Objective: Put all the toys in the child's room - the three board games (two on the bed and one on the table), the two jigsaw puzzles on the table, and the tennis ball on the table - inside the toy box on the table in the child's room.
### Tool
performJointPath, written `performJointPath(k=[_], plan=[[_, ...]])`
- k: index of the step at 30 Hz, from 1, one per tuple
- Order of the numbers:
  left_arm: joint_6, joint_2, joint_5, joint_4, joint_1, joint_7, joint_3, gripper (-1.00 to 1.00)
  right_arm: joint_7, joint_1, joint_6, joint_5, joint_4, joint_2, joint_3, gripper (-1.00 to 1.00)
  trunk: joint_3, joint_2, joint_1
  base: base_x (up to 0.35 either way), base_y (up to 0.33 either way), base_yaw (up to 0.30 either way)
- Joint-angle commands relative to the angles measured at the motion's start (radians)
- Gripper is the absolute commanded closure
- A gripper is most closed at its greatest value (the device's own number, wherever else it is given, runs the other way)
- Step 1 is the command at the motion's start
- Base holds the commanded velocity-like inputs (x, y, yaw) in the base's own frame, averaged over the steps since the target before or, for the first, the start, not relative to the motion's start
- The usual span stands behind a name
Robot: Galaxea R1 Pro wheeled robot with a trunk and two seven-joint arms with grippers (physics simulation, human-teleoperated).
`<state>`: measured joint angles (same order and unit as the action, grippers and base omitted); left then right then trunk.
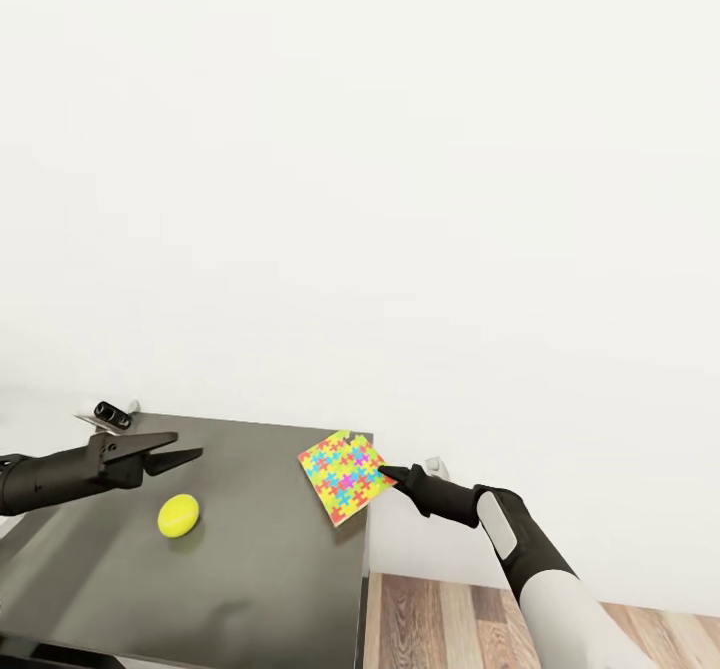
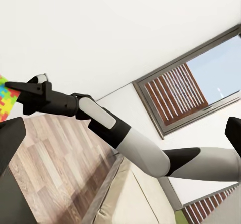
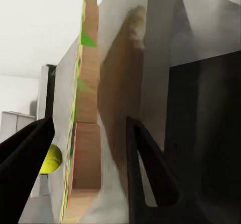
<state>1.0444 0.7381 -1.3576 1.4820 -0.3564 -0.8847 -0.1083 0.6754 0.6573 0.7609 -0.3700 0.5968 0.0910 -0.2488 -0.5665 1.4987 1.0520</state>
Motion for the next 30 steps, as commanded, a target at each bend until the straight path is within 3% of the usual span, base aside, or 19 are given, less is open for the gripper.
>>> performJointPath(k=[1, 6, 21, 30], plan=[[0.003, 0.001, -0.001, -0.001, -0.001, -0.004, 0.001, -1.0, 0.003, 0.001, 0.004, 0.005, 0.0, 0.001, -0.006, 1.0, 0.002, -0.007, -0.004, 0.0, 0.0, 0.0], [0.003, 0.001, -0.003, -0.001, -0.001, -0.005, 0.009, -1.0, 0.004, 0.001, 0.004, 0.005, 0.0, 0.003, -0.006, 1.0, 0.002, -0.007, -0.004, 0.0, 0.0, 0.0], [0.003, 0.002, -0.003, -0.003, -0.001, -0.005, 0.011, -1.0, 0.005, 0.001, 0.005, 0.004, 0.0, 0.007, -0.007, 1.0, 0.049, -0.112, -0.061, 0.0, 0.0, 0.0], [0.003, 0.018, -0.004, -0.006, -0.001, -0.005, 0.01, -1.0, 0.007, 0.001, 0.004, 0.004, 0.001, 0.009, -0.007, 1.0, 0.077, -0.175, -0.096, -0.102, 0.0, 0.0]])
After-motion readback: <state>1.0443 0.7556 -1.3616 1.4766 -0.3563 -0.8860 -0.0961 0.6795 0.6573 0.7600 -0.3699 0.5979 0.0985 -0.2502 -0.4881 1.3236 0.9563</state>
